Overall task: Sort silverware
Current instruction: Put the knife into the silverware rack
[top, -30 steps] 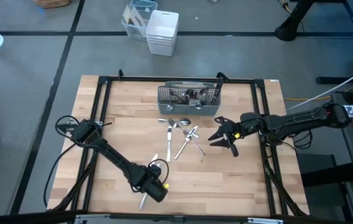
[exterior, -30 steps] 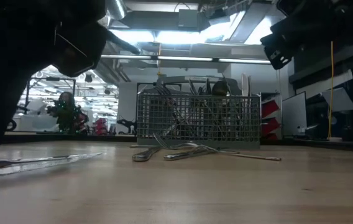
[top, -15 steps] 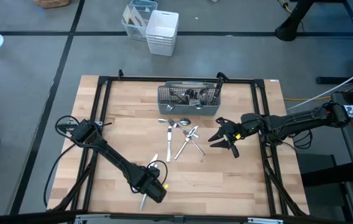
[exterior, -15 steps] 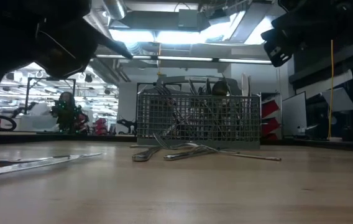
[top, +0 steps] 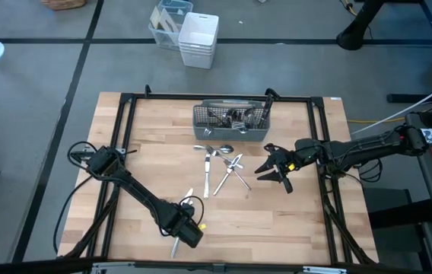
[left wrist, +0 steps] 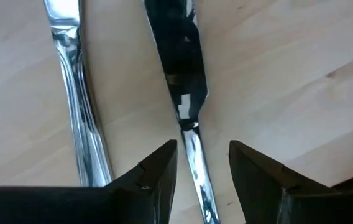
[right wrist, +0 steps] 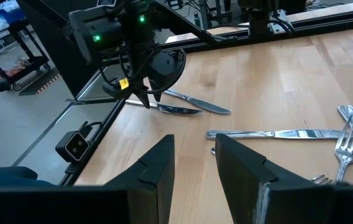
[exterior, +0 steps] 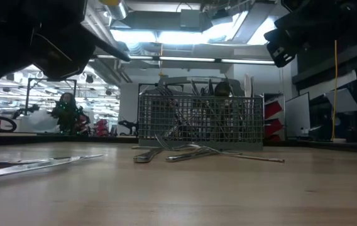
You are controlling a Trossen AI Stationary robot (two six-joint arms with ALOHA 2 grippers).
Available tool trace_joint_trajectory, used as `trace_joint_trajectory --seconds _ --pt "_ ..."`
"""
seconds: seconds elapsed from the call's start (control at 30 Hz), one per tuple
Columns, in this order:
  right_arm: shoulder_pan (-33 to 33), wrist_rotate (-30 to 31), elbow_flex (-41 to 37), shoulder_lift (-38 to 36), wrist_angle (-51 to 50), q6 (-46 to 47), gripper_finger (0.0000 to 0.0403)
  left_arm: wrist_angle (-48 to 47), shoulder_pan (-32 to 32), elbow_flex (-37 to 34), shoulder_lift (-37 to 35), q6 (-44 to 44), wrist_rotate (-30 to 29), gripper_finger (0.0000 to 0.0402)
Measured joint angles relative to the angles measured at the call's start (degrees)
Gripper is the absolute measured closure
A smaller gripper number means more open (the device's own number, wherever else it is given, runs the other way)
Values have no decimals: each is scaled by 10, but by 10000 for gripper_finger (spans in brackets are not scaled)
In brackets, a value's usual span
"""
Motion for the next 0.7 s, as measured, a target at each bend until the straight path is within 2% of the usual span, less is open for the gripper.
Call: trace_joint_trajectory --seconds 0.53,0.7 --pt "0 0 0 0 3 0 285 -11 -12 3 30 -58 -5 263" --pt "-2 0 0 0 -2 -2 285 -12 -9 2 31 -60 -2 291"
